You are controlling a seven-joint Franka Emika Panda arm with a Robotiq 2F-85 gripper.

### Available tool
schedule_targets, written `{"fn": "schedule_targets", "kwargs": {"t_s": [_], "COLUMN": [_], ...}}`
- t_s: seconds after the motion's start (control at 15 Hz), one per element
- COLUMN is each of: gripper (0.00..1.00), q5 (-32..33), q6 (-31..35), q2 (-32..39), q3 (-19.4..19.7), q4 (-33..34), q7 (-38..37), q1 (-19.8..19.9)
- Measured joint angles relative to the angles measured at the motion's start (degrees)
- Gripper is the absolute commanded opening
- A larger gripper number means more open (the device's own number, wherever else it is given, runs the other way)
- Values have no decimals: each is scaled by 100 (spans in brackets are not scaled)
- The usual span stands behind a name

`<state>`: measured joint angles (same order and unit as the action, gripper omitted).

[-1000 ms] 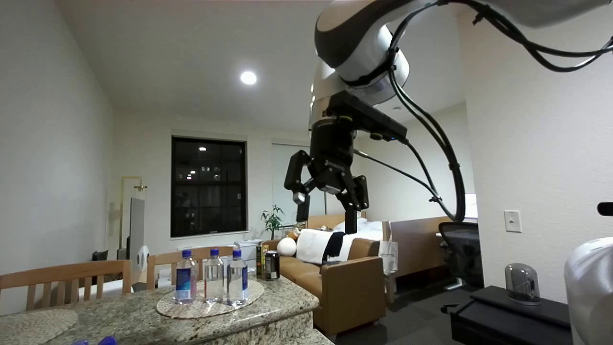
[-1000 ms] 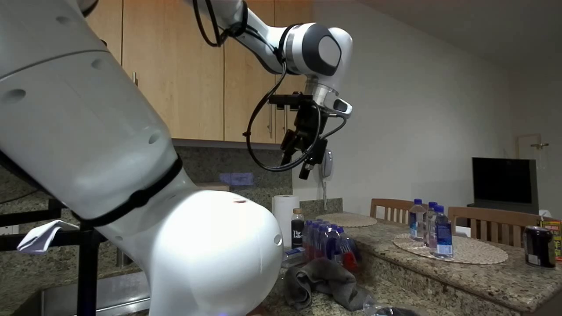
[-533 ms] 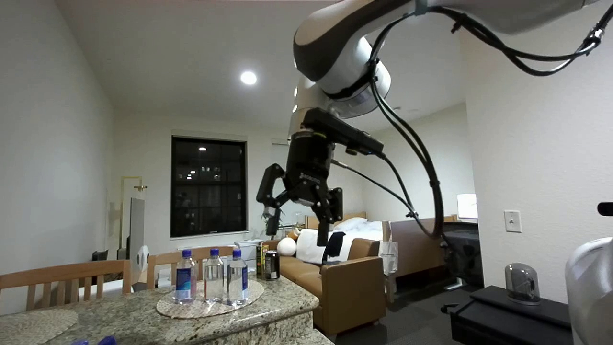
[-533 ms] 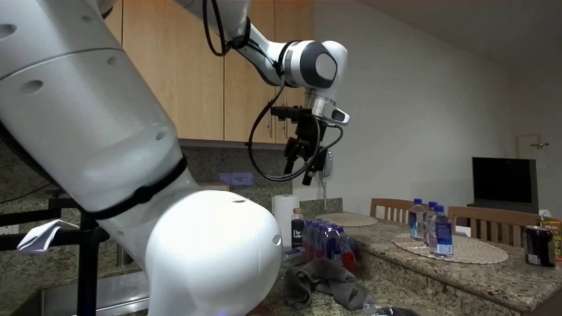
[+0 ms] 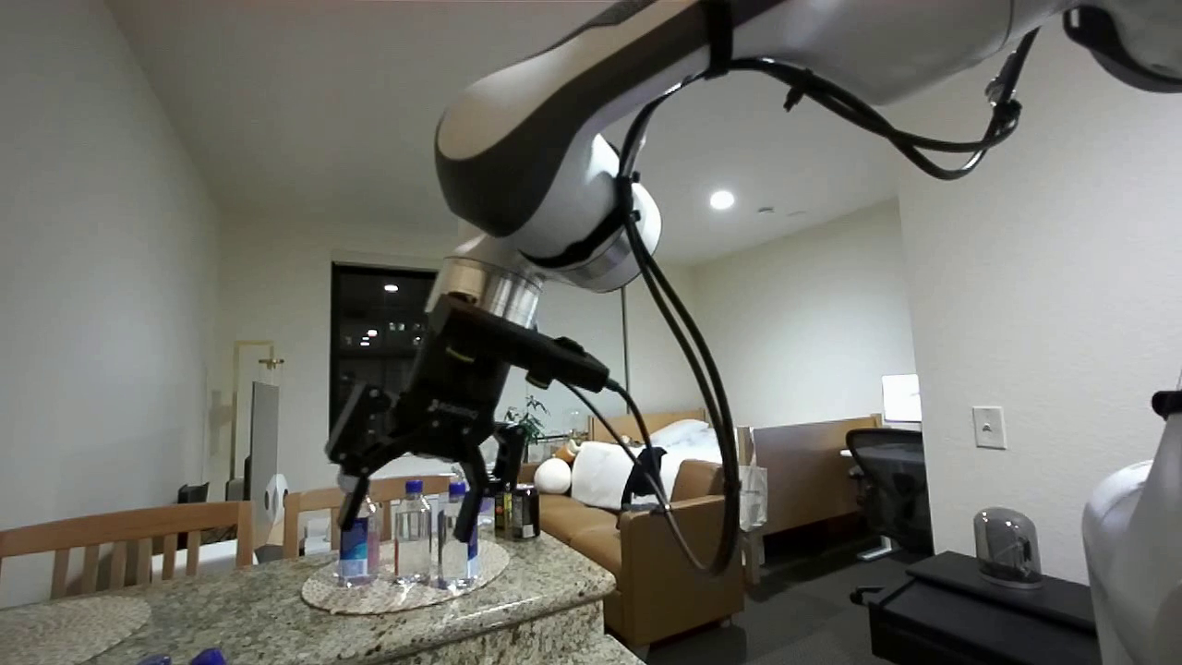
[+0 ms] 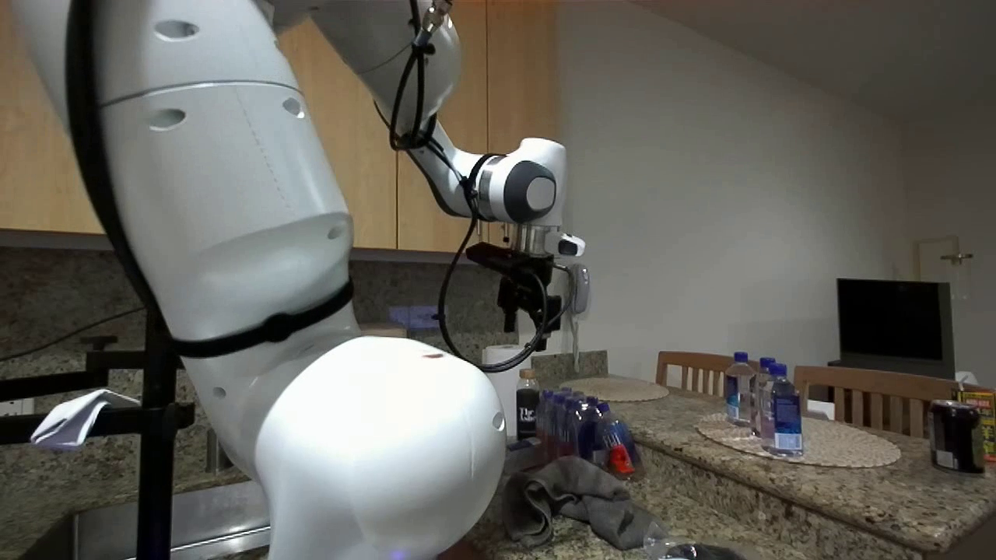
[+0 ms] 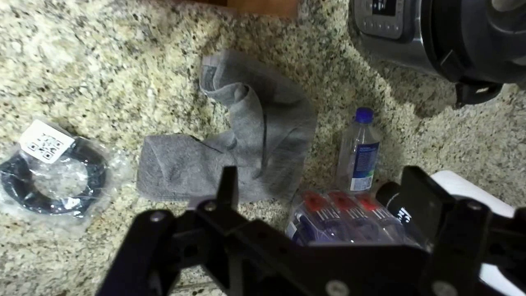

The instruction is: Move the grey towel to the right.

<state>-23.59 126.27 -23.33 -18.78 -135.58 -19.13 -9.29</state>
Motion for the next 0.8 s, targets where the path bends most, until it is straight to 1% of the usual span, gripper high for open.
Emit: {"fn": "schedule_targets", "kwargs": {"t_s": [0.13,0.27,0.4,0.6,0.8], "gripper": [100,100,100,100,100], "q5": [374,780,845,845,845], "q6": [617,964,1026,1026,1025], "q2": [350,686,856,870,893], "q3": [-307,-506,-545,-538,-434], "q4": [2,19,68,126,126], "q7": [-478,-999,-1092,-1092,-1092], "q1": [-4,0,4,22,-84]}}
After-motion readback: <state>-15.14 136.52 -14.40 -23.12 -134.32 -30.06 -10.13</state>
